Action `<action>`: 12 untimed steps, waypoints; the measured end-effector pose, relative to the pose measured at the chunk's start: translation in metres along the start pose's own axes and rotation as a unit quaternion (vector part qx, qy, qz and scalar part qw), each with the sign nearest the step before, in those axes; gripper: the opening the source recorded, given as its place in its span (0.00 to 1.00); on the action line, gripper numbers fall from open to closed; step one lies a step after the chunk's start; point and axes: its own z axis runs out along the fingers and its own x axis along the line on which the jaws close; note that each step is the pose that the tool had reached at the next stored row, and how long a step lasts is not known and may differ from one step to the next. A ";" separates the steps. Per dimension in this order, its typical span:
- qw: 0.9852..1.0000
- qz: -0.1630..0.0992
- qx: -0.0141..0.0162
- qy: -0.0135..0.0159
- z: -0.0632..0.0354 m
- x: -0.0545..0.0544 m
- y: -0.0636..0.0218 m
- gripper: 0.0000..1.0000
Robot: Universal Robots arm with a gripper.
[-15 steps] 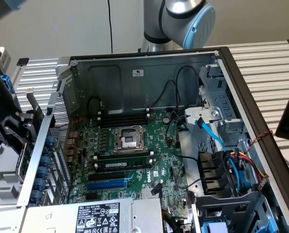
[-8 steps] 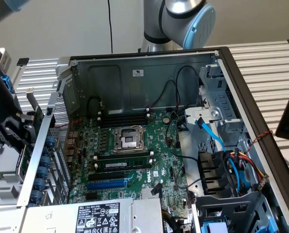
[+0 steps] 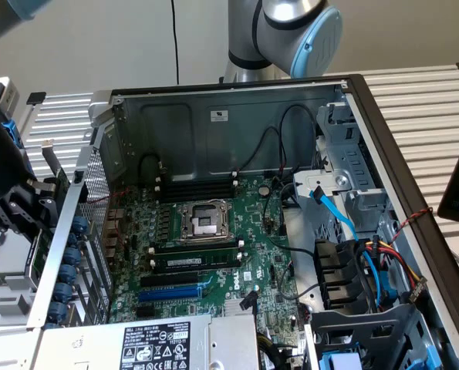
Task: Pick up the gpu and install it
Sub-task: 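Pick up the gpu and move the gpu toward the slot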
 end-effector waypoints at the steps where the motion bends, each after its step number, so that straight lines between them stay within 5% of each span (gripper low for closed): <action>1: 1.000 0.000 0.000 0.000 0.0000 0.000 0.0000 0.44; 6: 1.000 0.000 0.000 0.000 0.0028 0.000 -0.0005 0.29; 12: 1.000 0.000 0.000 0.000 0.0032 0.000 -0.0006 0.28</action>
